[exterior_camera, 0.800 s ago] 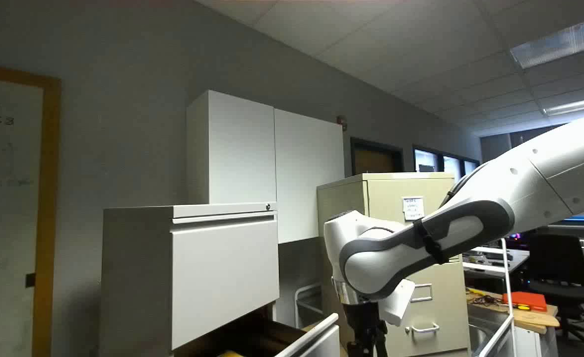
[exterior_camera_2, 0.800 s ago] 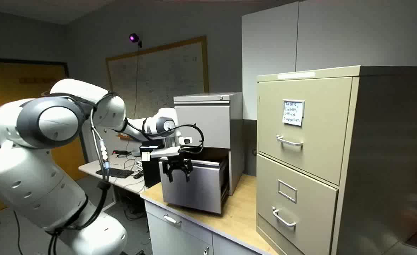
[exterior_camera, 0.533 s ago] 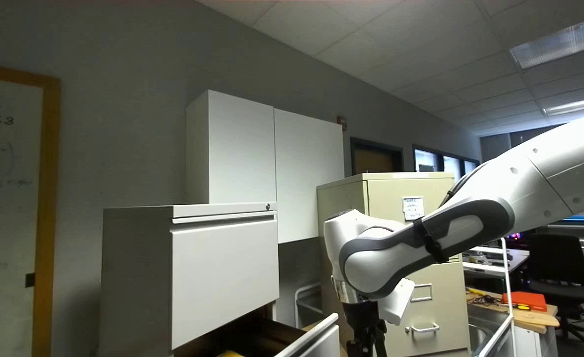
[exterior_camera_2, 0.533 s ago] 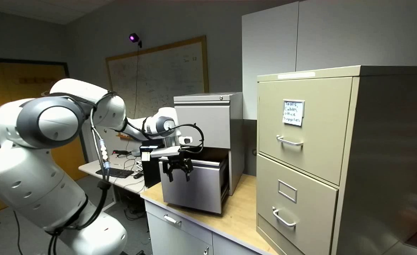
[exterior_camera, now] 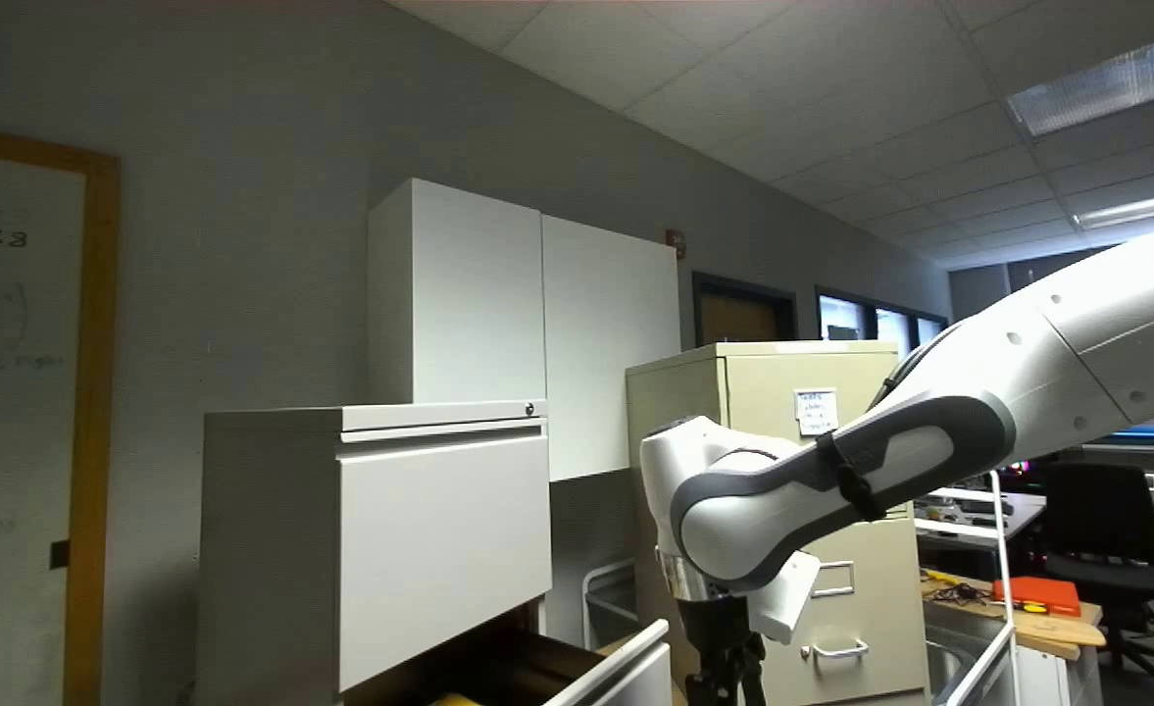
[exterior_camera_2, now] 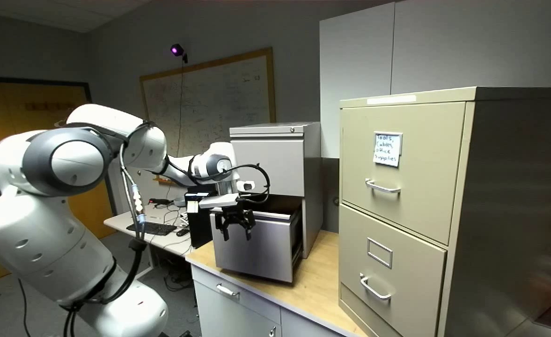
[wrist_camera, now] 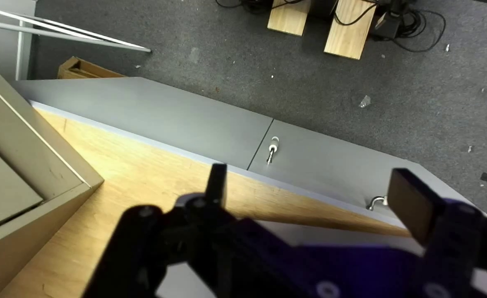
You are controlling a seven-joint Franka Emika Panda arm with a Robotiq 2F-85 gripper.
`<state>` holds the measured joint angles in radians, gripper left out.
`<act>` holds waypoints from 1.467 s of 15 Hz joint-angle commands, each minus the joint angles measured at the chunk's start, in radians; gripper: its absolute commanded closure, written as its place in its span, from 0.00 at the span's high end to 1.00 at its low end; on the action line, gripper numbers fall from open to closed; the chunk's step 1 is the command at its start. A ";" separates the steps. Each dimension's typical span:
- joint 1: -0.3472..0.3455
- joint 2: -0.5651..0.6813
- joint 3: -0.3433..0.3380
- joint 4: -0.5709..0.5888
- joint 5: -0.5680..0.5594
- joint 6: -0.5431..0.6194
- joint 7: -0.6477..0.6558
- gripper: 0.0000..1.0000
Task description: Close the bottom drawer of the left cabinet
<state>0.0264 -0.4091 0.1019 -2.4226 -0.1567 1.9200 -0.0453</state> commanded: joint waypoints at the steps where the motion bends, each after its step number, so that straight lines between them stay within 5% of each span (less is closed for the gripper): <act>1: 0.011 0.015 -0.023 0.015 0.000 0.012 -0.001 1.00; 2: 0.008 0.021 -0.027 0.020 0.005 0.018 0.005 1.00; 3: 0.006 0.028 -0.033 0.024 0.015 0.025 0.009 0.75; 4: 0.003 0.035 -0.037 0.027 0.020 0.039 0.021 0.75; 14: -0.001 0.106 -0.085 0.078 0.195 0.225 0.073 0.01; 22: 0.018 0.130 -0.045 0.147 0.266 0.335 0.163 0.00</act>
<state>0.0345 -0.3079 0.0348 -2.3277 0.0979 2.2462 0.0667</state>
